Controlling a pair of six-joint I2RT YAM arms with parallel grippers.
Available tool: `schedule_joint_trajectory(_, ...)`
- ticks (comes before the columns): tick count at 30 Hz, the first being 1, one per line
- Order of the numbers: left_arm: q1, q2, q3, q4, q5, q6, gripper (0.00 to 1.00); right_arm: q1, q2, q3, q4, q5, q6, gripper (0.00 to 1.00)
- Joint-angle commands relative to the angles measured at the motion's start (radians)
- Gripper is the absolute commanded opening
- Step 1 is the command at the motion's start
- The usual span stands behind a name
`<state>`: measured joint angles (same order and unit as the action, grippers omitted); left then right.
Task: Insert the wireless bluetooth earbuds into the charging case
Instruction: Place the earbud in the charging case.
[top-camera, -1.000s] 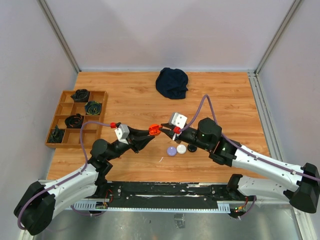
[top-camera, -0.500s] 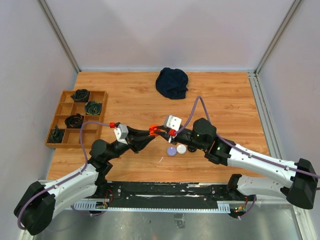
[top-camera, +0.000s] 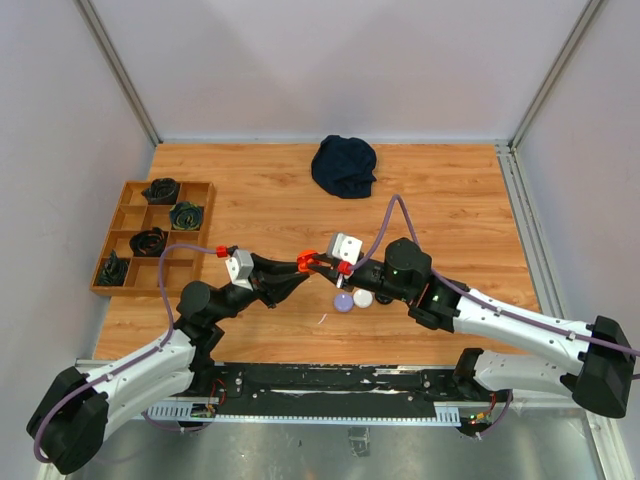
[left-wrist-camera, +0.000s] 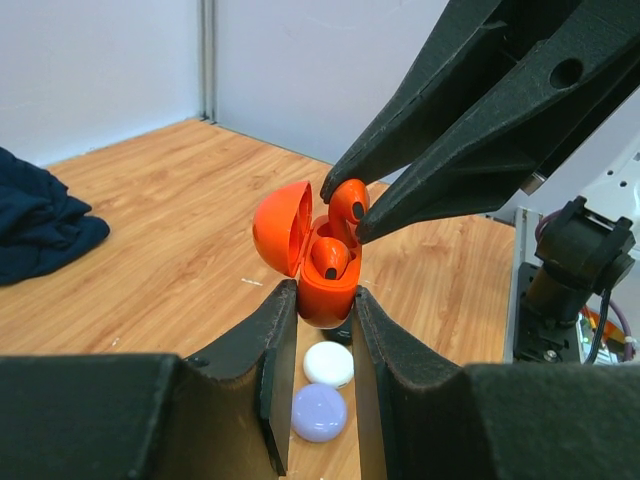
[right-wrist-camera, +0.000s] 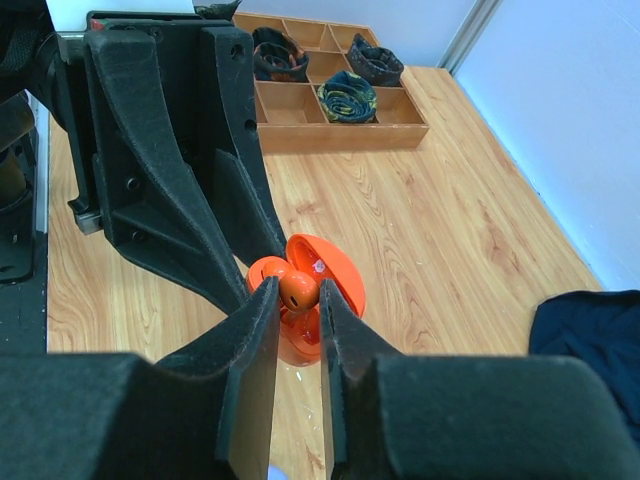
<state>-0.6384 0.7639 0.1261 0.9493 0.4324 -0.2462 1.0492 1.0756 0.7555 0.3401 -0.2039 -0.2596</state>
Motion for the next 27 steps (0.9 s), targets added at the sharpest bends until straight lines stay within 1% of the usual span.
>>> schedule_joint_trajectory(1, -0.006, -0.014, -0.006, 0.054, 0.006, -0.009, 0.0, 0.018, 0.0, -0.013, 0.032, -0.022, -0.011, 0.2)
schedule_joint_trajectory(3, -0.006, -0.014, -0.005, 0.057, 0.003, -0.014, 0.0, 0.018, -0.003, -0.014, 0.03, -0.038, -0.012, 0.2)
schedule_joint_trajectory(6, -0.006, -0.014, -0.005, 0.061, 0.0, -0.022, 0.0, 0.018, -0.01, -0.017, 0.023, -0.049, -0.018, 0.24)
schedule_joint_trajectory(13, -0.006, -0.021, -0.006, 0.065, 0.003, -0.028, 0.0, 0.018, -0.013, -0.021, -0.007, -0.024, -0.034, 0.29)
schedule_joint_trajectory(19, -0.006, -0.025, -0.008, 0.049, -0.005, -0.014, 0.0, 0.017, -0.043, -0.018, -0.019, 0.002, -0.029, 0.35)
schedule_joint_trajectory(27, -0.006, -0.02, -0.009, 0.036, -0.019, -0.003, 0.0, 0.017, -0.066, -0.008, -0.018, 0.028, 0.013, 0.56)
